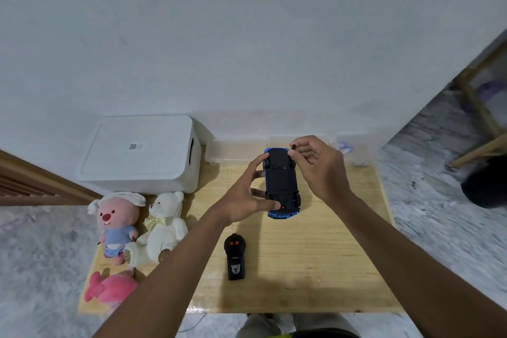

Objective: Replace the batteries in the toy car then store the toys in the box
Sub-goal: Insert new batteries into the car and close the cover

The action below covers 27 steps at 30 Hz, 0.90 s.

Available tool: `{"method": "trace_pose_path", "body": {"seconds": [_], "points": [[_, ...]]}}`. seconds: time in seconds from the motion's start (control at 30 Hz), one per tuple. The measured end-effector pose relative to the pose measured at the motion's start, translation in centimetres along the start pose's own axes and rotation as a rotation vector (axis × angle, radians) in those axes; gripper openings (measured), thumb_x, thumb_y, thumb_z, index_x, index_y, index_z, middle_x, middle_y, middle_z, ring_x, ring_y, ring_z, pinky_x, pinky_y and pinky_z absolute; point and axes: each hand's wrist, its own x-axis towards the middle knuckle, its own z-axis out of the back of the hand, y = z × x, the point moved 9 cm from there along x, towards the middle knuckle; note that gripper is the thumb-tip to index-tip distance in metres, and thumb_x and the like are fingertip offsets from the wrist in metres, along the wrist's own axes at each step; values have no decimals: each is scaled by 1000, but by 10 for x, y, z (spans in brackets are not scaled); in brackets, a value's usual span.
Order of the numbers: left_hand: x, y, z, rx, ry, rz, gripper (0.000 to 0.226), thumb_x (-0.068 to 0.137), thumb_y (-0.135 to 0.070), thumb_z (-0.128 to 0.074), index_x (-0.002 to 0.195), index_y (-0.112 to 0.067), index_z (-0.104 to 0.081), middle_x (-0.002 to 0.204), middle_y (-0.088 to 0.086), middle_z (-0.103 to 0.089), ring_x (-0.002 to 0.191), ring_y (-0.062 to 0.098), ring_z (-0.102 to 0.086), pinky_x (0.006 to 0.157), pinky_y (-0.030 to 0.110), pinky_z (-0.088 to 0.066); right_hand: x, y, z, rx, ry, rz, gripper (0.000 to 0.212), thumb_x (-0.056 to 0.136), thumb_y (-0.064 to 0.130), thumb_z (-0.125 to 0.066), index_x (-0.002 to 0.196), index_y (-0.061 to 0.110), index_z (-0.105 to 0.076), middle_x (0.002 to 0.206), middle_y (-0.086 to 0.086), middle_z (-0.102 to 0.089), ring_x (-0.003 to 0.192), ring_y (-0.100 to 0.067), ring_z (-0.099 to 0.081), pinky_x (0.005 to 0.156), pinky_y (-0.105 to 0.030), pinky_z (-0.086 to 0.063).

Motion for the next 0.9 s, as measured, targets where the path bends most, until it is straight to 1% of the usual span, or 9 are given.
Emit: {"method": "trace_pose_path", "body": {"seconds": [0.1, 0.27, 0.43, 0.5, 0.57, 0.7, 0.8, 0.87, 0.9], "points": [[0, -3, 0, 0, 0, -4, 108, 77, -7, -89, 151, -57, -27, 144, -4, -48, 101, 22, -71, 89, 29, -59, 1, 5, 1, -14, -6, 21, 17, 92, 11, -72, 109, 14, -72, 89, 8, -73, 85, -4, -71, 78, -16, -56], [0, -6, 3, -4, -9, -3, 107, 78, -7, -88, 151, -56, -27, 143, -8, -48, 101, 23, -71, 87, 29, -59, 3, 17, 1, -40, 28, 80, 21, 97, 11, -64, 115, 14, -75, 105, 15, -72, 95, 2, -69, 83, -9, -51], [-1, -10, 4, 6, -6, -15, 108, 77, -7, -89, 150, -57, -28, 144, -7, -48, 100, 21, -71, 90, 32, -60, 12, 12, 3, 27, -7, -45, 8, 92, 17, -72, 98, 14, -74, 95, 11, -73, 88, -1, -68, 74, -10, -52], [-2, -12, 4, 4, -4, -21, 108, 76, -7, -90, 150, -57, -28, 144, -6, -49, 100, 21, -70, 91, 33, -60, 15, 12, 4, 63, -18, -66, 8, 90, 17, -75, 96, 13, -71, 88, 7, -73, 83, -4, -68, 71, -12, -53], [-3, -14, 3, 3, 0, -26, 108, 76, -7, -89, 150, -56, -28, 144, -5, -48, 98, 19, -69, 91, 32, -59, 16, 16, 4, 44, -9, -36, 11, 91, 17, -73, 102, 17, -75, 91, 9, -74, 84, -5, -69, 74, -12, -53], [-4, -18, 6, 0, -6, -29, 107, 78, -7, -89, 150, -56, -28, 142, -7, -48, 94, 15, -68, 86, 26, -58, 13, 20, 6, 14, 24, 0, 21, 96, 13, -65, 113, 19, -76, 107, 13, -74, 95, -3, -70, 83, -12, -53], [-5, -18, 8, 1, -9, -30, 108, 77, -8, -89, 150, -57, -27, 143, -5, -48, 96, 16, -69, 87, 26, -58, 15, 18, 9, 58, 18, -42, 13, 94, 13, -69, 104, 16, -77, 106, 10, -75, 95, -5, -70, 82, -20, -57], [-6, -20, 8, 4, -8, -37, 108, 77, -8, -90, 150, -57, -27, 143, -4, -48, 97, 17, -68, 89, 28, -59, 17, 19, 9, 93, 19, -77, 5, 89, 16, -76, 92, 13, -73, 96, 6, -75, 87, -6, -71, 76, -20, -58], [-7, -21, 7, 8, -7, -40, 108, 77, -9, -90, 150, -57, -27, 143, -4, -48, 98, 18, -68, 89, 29, -59, 18, 20, 9, 97, 13, -77, 9, 87, 17, -78, 89, 12, -70, 89, 4, -75, 82, -6, -70, 73, -18, -57]]}}
